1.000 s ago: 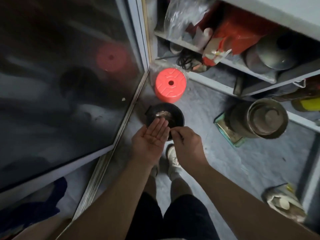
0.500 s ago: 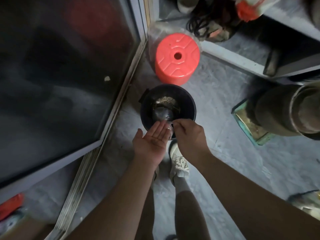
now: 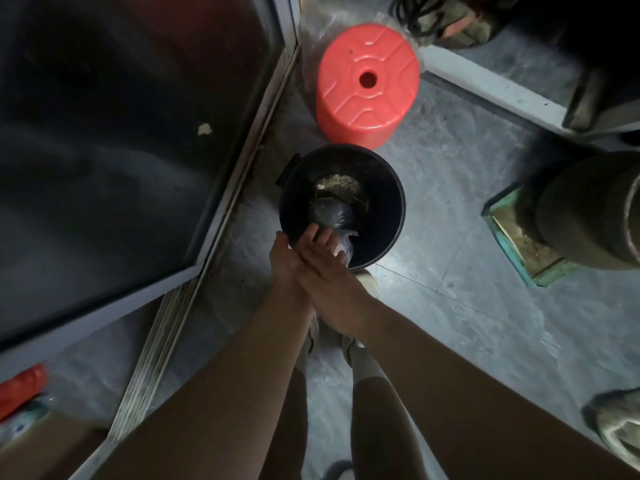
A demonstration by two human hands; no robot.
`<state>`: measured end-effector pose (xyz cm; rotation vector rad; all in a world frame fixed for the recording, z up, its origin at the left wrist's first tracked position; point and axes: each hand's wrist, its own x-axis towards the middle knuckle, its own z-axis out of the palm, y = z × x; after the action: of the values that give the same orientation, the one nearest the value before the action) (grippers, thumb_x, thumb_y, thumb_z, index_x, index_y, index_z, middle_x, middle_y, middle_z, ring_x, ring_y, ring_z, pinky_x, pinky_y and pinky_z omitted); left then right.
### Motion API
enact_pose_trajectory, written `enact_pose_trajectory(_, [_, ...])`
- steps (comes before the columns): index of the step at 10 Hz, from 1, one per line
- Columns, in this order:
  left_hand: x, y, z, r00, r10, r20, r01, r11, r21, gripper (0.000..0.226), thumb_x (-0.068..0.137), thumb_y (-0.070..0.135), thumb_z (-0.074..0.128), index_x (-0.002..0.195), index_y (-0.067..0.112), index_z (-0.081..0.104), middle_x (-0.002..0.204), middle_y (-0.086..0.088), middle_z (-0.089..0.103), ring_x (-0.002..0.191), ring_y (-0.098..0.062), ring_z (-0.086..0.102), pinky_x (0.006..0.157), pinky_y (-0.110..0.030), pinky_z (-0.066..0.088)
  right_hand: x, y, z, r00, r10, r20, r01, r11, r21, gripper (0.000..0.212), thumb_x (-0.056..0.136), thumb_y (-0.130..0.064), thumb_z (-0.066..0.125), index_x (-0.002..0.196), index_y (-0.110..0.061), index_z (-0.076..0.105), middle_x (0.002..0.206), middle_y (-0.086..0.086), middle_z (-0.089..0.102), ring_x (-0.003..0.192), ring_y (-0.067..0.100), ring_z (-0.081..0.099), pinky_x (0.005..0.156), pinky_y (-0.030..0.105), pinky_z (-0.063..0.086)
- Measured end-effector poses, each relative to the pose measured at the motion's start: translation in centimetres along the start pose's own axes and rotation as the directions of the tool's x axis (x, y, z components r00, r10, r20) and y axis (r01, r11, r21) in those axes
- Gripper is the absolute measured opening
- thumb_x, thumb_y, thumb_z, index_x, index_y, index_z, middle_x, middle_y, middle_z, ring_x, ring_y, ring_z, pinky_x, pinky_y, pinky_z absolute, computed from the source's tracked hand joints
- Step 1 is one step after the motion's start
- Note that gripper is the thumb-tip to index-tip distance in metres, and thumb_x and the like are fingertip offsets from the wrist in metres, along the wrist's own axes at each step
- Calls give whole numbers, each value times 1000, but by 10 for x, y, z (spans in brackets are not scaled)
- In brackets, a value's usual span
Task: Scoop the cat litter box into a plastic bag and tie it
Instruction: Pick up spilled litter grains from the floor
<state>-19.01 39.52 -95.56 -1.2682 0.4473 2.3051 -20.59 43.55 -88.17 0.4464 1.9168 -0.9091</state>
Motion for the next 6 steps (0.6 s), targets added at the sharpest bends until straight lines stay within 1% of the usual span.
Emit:
enact_pose_trajectory(1, [-21,4,41,975,-5,-220,8,1000,9,83,93,73,29,153,16,39,158,-13,40,149,-32,33,119,-51,25,16,11,-5,996,-61,63,67,994,-91,69,100,-54,13,160,-19,14,169,4,2,155,25,-6,124,51,2])
enact_pose_trajectory(2, [-15,12,41,987,-87,-133,66,985,-159,79,90,74,41,140,15,59,147,-14,56,138,-34,48,121,-54,24,31,34,-43,970,-212,121,226,968,-113,93,83,-65,-4,157,-17,25,167,7,14,155,27,7,122,51,15])
enact_pose_trajectory(3, [-21,13,49,990,-88,-109,74,989,-126,72,89,71,49,136,18,64,143,-7,60,137,-31,51,122,-51,24,46,24,-53,963,-270,14,271,962,-41,116,66,-86,2,156,-19,32,166,1,22,154,18,11,124,44,10])
enact_pose_trajectory(4, [-10,20,56,989,-26,-146,23,999,-27,73,91,73,42,128,18,71,141,-4,62,133,-30,55,118,-51,30,39,16,-54,929,-360,84,364,931,-31,94,79,-73,12,152,-21,40,163,-3,29,152,14,17,125,38,11])
enact_pose_trajectory(5, [-24,22,70,997,-38,-71,40,999,28,73,90,74,41,115,14,74,147,-9,56,139,-30,50,120,-50,29,50,22,-70,958,-279,60,280,960,-6,83,85,-65,21,146,-18,51,155,1,43,147,19,30,121,37,21])
enact_pose_trajectory(6, [-25,22,69,999,43,-10,-43,997,69,77,88,74,42,131,13,60,144,-9,59,138,-26,51,119,-46,30,53,15,-86,995,-68,-73,79,984,159,58,99,-56,27,125,-21,65,131,8,63,123,27,55,109,41,40])
